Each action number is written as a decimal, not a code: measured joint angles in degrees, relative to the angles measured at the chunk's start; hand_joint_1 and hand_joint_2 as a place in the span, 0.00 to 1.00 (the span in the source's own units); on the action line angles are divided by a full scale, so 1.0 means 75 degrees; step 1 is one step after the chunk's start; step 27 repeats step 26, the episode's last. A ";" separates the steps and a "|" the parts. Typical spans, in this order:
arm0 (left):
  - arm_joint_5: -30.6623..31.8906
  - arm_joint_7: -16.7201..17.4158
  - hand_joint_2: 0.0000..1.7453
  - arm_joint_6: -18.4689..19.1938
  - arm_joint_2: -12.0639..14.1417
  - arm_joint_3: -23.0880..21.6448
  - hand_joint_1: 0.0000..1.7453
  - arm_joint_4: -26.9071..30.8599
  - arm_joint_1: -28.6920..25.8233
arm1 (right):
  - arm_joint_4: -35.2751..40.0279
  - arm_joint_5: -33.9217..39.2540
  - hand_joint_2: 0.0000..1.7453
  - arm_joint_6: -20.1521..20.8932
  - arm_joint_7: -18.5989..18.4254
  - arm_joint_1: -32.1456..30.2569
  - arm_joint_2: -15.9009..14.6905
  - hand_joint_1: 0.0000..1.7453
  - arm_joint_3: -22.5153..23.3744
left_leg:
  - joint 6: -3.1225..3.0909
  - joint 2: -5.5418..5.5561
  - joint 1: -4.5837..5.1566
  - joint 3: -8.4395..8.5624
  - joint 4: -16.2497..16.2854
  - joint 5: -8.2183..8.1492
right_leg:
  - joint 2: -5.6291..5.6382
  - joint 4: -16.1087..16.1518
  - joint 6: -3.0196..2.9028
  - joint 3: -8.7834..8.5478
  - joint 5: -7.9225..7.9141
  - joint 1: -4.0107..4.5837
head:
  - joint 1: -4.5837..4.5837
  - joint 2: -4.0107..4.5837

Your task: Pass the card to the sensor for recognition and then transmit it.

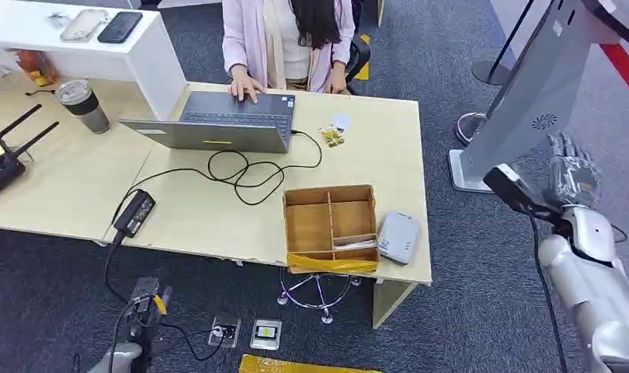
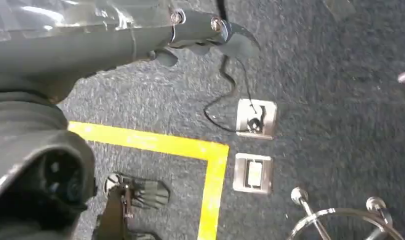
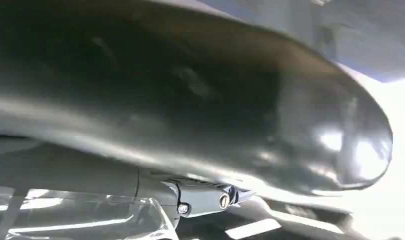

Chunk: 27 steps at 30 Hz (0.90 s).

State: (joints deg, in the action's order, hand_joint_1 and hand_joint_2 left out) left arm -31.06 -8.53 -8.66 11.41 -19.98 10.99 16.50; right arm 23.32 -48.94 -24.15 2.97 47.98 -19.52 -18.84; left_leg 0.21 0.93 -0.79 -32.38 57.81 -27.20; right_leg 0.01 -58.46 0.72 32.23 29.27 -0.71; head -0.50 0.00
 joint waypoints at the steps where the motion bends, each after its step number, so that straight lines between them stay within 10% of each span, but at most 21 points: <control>1: -0.0023 -0.0026 0.00 -0.0029 0.0018 0.0037 0.00 0.0000 -0.0039 | -0.0080 0.0046 0.00 0.0055 -0.0072 -0.0138 -0.0136 0.00 0.0081 | 0.0000 -0.0003 0.0000 0.0000 0.0000 0.0000 | 0.0002 0.0000 0.0000 0.0004 0.0000 0.0000 | -0.0003 0.0000; 11: -0.0262 -0.0297 0.00 0.0003 0.0201 0.0379 0.00 -0.0012 -0.0380 | -0.0635 0.1549 0.00 0.0487 -0.0719 -0.1819 -0.0778 0.00 0.0926 | 0.0002 0.0002 -0.0005 -0.0006 -0.0004 -0.0006 | -0.0003 0.0002 -0.0001 0.0005 0.0003 0.0006 | -0.0003 0.0000; 27: -0.0711 -0.0591 0.00 -0.0029 0.0335 0.0947 0.00 -0.0032 -0.0809 | -0.1180 0.2378 0.00 0.0965 -0.0959 -0.4204 -0.0326 0.00 0.2518 | 0.0002 0.0007 -0.0005 -0.0010 -0.0009 -0.0010 | -0.0006 0.0002 -0.0004 0.0005 0.0014 0.0007 | 0.0000 0.0000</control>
